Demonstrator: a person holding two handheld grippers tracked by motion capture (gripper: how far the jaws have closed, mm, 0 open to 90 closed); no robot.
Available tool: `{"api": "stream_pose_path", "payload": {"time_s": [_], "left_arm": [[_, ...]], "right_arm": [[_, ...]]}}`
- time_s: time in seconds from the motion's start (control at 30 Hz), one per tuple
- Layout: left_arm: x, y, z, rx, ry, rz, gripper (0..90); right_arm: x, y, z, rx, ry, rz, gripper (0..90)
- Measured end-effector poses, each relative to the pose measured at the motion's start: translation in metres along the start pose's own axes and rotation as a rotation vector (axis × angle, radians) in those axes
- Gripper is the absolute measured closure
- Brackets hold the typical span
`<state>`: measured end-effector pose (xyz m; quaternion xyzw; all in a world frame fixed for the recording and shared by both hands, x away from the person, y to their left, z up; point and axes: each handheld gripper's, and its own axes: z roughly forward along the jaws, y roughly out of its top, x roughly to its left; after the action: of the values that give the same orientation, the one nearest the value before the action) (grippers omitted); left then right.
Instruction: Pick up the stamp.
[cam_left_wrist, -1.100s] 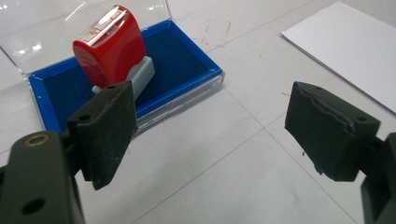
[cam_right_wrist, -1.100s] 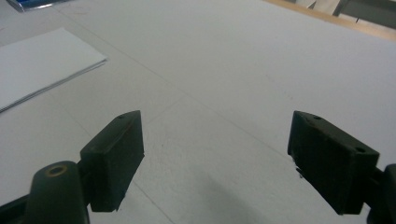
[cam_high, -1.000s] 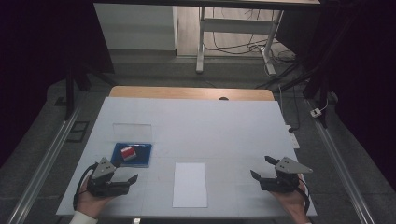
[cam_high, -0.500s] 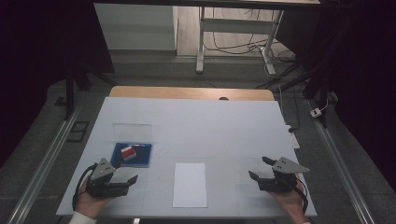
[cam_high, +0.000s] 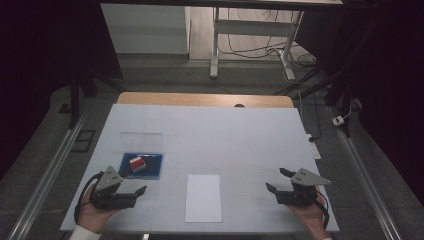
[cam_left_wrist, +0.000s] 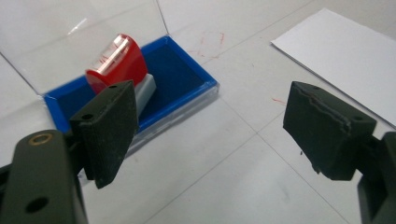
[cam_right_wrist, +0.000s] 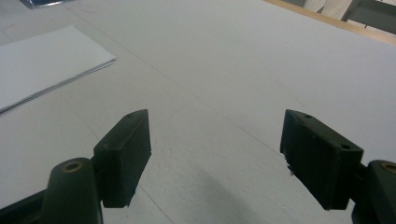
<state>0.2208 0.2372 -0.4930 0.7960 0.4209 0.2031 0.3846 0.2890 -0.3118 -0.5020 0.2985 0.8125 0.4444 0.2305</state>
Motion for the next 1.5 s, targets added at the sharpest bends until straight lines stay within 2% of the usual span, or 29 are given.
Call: {"api": "stream_pose_path", "payload": {"time_s": [0.2,0.53,0.8,0.93,1.23,1.37,1.5], "left_arm": [[0.003,0.007,-0.005,0.005,-0.008,-0.002,18.7],[0.008,0.028,-0.001,0.042,-0.022,0.035,20.3],[0.018,0.042,0.002,0.063,-0.003,0.057,21.1],[0.027,0.049,0.006,0.084,0.018,0.067,21.6],[0.049,0.067,0.019,0.13,-0.023,0.071,23.2],[0.054,0.069,0.027,0.165,-0.028,0.085,24.2],[0.053,0.066,0.034,0.199,-0.019,0.119,25.6]], "right_arm": [[0.0,-0.001,0.0,0.0,0.002,0.001,24.2],[0.001,-0.001,0.001,0.008,0.005,0.0,24.8],[0.001,-0.001,0.002,0.015,0.004,0.003,25.4],[0.002,-0.001,0.004,0.02,0.007,-0.001,25.7],[0.002,-0.001,0.004,0.021,0.002,-0.003,26.2],[0.002,-0.001,0.004,0.023,0.001,-0.002,26.3],[0.002,-0.001,0.004,0.021,0.001,-0.004,26.4]]}}
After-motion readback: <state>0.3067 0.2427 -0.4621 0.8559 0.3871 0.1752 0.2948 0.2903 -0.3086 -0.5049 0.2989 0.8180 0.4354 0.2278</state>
